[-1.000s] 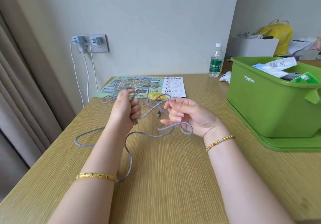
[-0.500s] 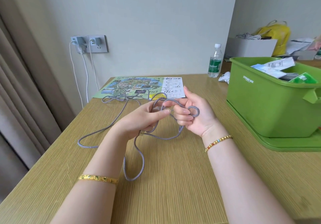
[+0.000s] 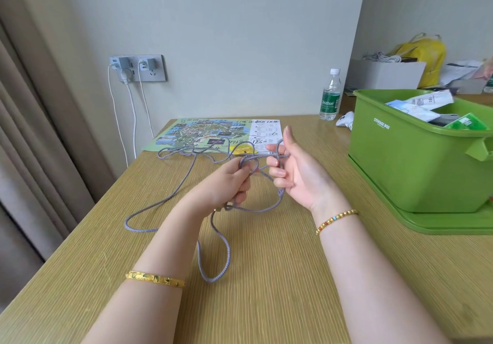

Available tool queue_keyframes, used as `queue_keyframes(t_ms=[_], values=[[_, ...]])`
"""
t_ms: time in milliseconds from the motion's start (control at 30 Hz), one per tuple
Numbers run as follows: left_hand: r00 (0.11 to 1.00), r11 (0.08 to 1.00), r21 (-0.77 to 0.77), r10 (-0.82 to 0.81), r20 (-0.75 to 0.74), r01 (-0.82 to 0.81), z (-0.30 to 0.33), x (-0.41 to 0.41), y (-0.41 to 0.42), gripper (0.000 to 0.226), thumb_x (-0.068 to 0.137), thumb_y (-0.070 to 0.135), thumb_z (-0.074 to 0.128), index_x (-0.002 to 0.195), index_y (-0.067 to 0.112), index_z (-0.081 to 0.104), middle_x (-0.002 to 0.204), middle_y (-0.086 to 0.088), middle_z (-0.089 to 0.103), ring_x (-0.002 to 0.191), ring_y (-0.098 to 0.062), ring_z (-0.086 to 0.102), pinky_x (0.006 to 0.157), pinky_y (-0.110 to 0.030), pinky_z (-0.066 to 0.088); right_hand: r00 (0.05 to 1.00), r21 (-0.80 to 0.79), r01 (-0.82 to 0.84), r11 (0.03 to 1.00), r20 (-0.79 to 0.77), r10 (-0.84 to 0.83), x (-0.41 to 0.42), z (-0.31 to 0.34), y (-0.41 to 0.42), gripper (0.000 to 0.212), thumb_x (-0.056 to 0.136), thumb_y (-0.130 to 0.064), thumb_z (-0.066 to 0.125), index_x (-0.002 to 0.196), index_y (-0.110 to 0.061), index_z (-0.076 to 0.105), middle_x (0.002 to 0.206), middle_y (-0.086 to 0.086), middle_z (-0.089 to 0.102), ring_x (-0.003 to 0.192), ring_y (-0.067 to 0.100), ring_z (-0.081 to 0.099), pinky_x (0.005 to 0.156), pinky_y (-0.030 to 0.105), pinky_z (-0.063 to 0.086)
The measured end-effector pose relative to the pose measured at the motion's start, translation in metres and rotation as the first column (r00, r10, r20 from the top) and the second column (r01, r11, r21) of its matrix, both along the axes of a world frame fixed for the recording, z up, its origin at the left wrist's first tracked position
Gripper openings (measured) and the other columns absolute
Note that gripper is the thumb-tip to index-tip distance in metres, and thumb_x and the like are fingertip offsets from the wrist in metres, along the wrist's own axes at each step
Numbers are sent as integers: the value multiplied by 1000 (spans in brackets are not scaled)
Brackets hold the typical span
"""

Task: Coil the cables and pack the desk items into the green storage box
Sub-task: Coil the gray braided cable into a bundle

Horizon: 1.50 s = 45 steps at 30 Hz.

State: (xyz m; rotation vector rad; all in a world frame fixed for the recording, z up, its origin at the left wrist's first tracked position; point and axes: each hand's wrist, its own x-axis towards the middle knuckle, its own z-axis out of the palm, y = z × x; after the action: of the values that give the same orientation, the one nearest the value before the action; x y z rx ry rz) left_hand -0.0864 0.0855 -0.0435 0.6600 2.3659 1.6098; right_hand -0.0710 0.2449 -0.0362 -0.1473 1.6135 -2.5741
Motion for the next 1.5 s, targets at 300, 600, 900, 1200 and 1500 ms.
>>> queue_keyframes(t_ms=[300, 600, 900, 1200, 1500], values=[[937, 964, -170, 143, -320, -205, -9, -11, 4, 38, 99, 31, 36, 66, 21, 52, 49, 3, 44, 37, -5, 36, 44, -22, 32, 812, 596, 569, 567, -297, -502, -5, -11, -8, 26, 83, -30, 67, 85, -19, 44, 69, -8, 45, 58, 9, 44, 46, 17, 33], [785, 870, -127, 355, -508, -476, -15, -22, 0, 36, 99, 34, 37, 68, 19, 50, 53, 9, 45, 48, -9, 42, 52, -29, 31, 628, 599, 763, 244, -596, -501, -4, -14, -11, 45, 96, -41, 42, 57, -18, 38, 49, -6, 40, 49, 12, 38, 44, 24, 26], [949, 730, 607, 217, 227, -313, -8, -20, 3, 36, 99, 34, 39, 68, 18, 48, 62, 6, 50, 60, -4, 50, 67, -24, 55, 799, 556, 597, 578, -351, -488, -10, -16, -8, 34, 97, -27, 44, 73, -11, 62, 48, -5, 34, 43, 11, 29, 46, 23, 23], [966, 648, 721, 109, 235, -248, -7, -19, 2, 39, 102, 36, 26, 70, 19, 39, 73, -6, 68, 86, -10, 71, 68, -23, 44, 997, 875, 17, 484, 18, -69, 4, -14, -17, 26, 92, -43, 49, 91, -23, 65, 53, -10, 47, 54, 7, 44, 48, 19, 30], [980, 584, 799, -29, 196, -143, 4, -12, 4, 18, 101, 13, 35, 93, 8, 51, 68, 0, 49, 53, -9, 53, 75, -25, 42, 1000, 859, 26, 511, -27, -6, 7, -12, -25, 29, 93, -41, 49, 75, -25, 64, 41, -12, 31, 45, 8, 31, 45, 21, 28]])
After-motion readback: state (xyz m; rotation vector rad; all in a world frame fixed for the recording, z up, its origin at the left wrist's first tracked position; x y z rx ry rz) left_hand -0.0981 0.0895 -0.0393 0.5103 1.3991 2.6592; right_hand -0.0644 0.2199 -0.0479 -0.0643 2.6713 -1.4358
